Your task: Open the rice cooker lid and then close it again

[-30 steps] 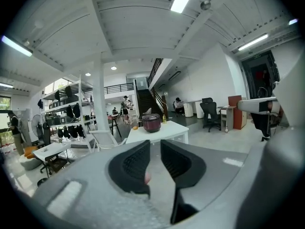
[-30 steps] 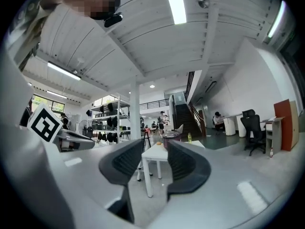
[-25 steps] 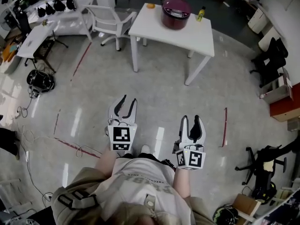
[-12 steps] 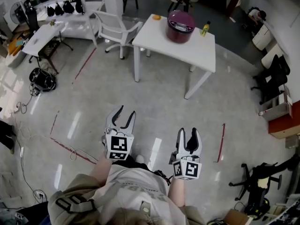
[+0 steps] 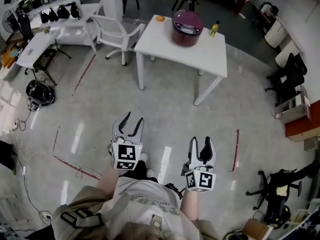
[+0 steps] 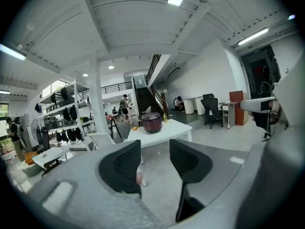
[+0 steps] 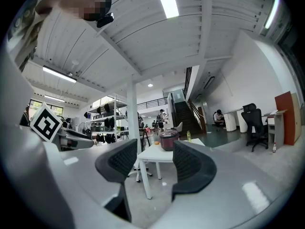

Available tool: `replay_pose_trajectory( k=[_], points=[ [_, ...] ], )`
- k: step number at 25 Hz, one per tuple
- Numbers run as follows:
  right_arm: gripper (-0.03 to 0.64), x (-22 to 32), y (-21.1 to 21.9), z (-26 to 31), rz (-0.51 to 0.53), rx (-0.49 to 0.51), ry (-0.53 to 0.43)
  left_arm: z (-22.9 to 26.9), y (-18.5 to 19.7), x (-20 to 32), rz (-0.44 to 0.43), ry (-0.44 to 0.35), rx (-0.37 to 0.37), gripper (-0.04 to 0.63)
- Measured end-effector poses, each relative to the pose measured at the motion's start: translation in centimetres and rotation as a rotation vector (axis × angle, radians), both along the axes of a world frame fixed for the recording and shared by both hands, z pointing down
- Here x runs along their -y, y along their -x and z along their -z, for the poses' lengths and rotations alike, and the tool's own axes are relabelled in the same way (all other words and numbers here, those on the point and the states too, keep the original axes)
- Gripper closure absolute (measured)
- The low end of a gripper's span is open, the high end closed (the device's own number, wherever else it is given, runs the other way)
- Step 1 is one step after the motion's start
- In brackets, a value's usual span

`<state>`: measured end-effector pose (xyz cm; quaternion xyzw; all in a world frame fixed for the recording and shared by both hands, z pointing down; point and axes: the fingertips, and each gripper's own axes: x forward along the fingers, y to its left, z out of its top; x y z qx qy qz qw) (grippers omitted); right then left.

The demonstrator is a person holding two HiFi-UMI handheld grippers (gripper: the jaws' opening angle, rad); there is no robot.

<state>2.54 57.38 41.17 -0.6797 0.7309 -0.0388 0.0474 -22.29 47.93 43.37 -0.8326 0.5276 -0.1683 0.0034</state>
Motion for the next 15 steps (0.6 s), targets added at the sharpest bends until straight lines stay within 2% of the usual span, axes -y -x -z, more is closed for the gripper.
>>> replay_pose_trajectory(
  k=[5, 15],
  points=[
    [0.407, 2.9, -0.3, 0.6, -0.049, -0.005, -0.006, 0.5, -0.5, 4.0, -0.042, -0.014, -0.006, 0.396],
    [0.407, 8.8, 2.0, 1.3, -0.093, -0.016, -0.018, 1.8, 1.3, 11.1, -0.085, -0.044, -0.030, 0.396]
  ],
)
